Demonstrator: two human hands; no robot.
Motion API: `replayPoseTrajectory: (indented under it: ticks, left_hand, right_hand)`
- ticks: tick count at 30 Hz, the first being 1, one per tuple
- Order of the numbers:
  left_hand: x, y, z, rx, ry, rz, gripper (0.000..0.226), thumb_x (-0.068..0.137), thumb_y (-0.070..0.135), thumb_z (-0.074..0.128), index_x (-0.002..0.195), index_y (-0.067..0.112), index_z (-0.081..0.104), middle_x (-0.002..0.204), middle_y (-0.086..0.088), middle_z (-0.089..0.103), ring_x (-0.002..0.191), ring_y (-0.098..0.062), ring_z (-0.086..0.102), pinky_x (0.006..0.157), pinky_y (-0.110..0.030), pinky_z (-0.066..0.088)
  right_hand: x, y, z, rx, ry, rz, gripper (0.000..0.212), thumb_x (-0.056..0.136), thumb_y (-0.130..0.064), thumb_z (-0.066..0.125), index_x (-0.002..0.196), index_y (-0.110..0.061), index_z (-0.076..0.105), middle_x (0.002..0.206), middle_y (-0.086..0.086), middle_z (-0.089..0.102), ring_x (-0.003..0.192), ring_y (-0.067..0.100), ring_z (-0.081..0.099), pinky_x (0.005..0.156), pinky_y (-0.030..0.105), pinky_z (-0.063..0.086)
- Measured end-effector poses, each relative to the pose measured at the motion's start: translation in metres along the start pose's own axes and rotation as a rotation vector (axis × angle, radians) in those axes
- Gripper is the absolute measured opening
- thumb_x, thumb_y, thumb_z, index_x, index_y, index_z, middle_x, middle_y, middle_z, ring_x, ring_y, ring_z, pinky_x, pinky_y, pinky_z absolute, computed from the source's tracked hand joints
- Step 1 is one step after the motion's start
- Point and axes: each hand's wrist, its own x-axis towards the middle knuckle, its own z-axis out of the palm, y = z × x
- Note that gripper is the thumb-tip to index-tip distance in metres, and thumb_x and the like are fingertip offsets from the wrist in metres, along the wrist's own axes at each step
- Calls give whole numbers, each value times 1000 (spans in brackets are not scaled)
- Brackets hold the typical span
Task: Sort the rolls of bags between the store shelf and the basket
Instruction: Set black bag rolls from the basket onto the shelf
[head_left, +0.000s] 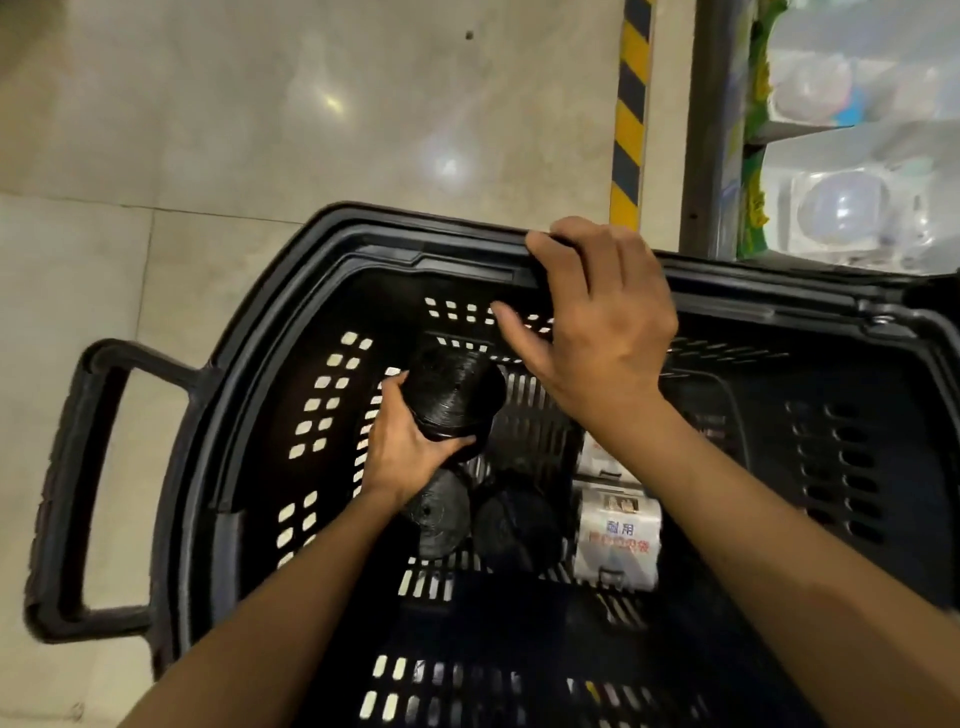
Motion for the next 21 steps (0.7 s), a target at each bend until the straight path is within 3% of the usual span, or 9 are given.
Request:
replayPoseTrajectory:
  ticks: [5,13,17,21]
  left_hand:
    - [7,-16,16,88,-2,29,100,51,39,90,130,17,33,124,-7,55,116,-22,52,97,-43,46]
    - [10,-35,19,101,-43,-7,99,54,28,90,132,16,30,124,-6,56,113,-25,55,93,-39,47]
    - [4,-42,15,92,-122,-91,111,50,32,91,137,23,22,132,-3,50,122,-23,49,101,-43,43]
    - [4,-38,19,35,-82,-156,93,64,34,85,138,16,31,130,-5,54,120,-22,51,98,-28,39]
  right_hand:
    - [0,-2,1,2,39,-6,38,79,-37,64,103,-7,65,100,14,67,90,33,62,84,39,46]
    - [-2,-3,7,10,93,23,38,73,-35,66,101,-9,66,98,13,67,91,30,60,83,38,44]
    - [-1,-4,8,30,105,46,37,74,-34,65,101,-9,65,98,13,67,94,27,52,85,37,42]
    - [-1,-4,6,13,87,45,37,73,-34,65,101,-9,65,98,13,67,90,31,60,87,38,43]
